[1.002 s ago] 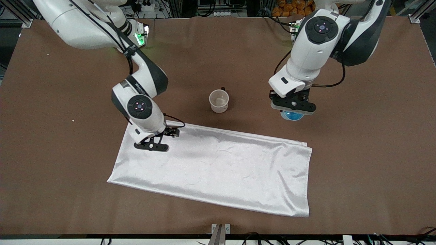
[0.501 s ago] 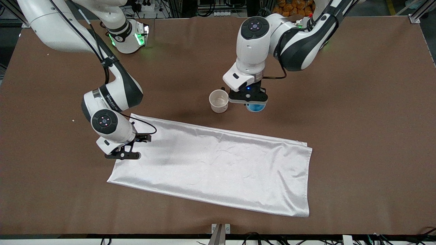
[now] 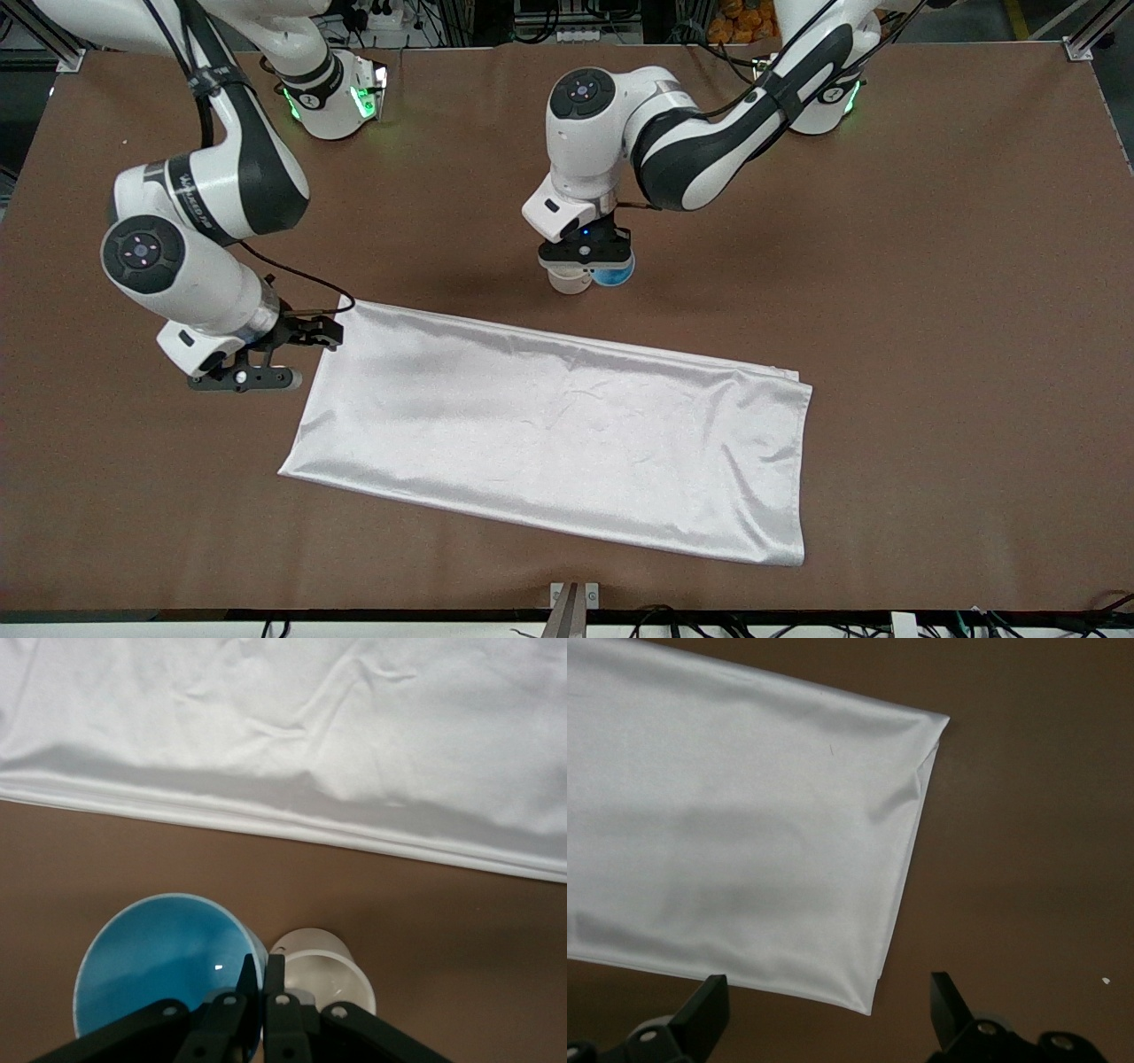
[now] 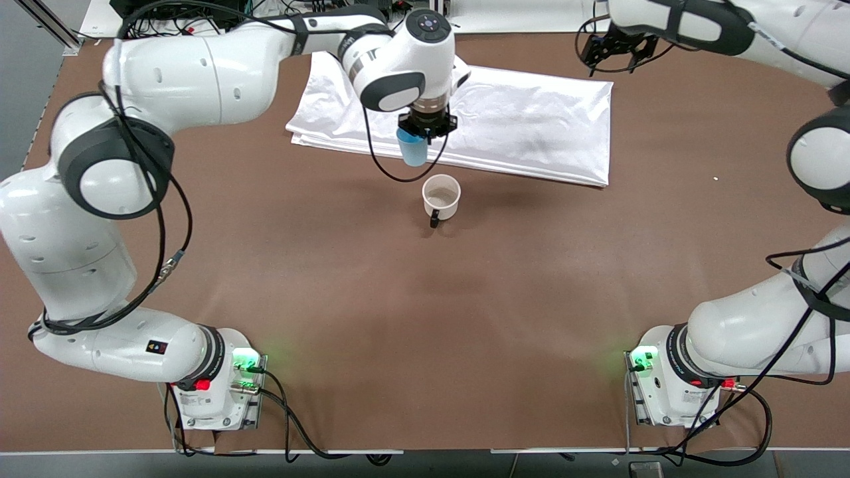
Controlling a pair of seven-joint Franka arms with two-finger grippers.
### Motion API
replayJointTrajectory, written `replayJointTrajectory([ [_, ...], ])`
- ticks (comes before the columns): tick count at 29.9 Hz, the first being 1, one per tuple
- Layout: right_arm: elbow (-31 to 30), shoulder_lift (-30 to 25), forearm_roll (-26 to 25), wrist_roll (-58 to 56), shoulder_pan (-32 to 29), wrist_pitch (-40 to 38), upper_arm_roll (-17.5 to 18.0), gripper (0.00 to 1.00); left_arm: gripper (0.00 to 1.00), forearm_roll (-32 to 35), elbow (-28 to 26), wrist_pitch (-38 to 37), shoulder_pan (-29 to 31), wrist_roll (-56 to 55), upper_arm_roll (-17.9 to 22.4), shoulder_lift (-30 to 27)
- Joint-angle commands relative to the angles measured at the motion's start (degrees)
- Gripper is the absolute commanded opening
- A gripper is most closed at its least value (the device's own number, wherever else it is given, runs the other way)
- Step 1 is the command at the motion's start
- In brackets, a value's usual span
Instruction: Place blue cup into white mug on table
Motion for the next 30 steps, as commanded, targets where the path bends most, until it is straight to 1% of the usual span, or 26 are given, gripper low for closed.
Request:
replayJointTrajectory([
  [1,-5.8,-8.6,2.0,-1.8,0.0,-0.4,-1.0,1.0,0.0,3.8,4.1,-0.6,-2.5,-5.8,-0.9,4.5],
  [5,-5.7,-11.4,2.4,-1.9,0.3,-3.1,-1.1,1.0,0.0,4.7,4.1,-0.6,-2.8,-7.5,-0.9,5.2],
  [9,-5.7,-14.1,3.4,-2.0,0.3,-4.0,-1.1,1.0,0.0,5.0,4.1,-0.6,-3.7,-8.4,-0.9,5.8],
  [14,-5.7,-17.2,6.2,-3.3,0.2,-5.0,-1.2,1.0,0.0,5.2,5.4,-0.6,-5.2,-10.7,-0.9,7.1],
  [18,-5.4,-18.7,7.4,-4.4,0.9,-6.1,-3.7,1.0,0.0,5.3,5.5,-0.6,-5.5,-12.4,-0.9,7.4],
  [22,-4.5,-19.0,7.4,-7.8,1.7,-7.9,-5.9,1.0,0.0,5.3,5.2,-0.7,-5.9,-13.3,-1.1,7.4],
  [30,-3.5,-18.5,7.4,-8.9,1.5,-8.9,-7.5,1.0,0.0,6.7,4.9,-0.7,-6.5,-13.8,-1.1,8.7],
])
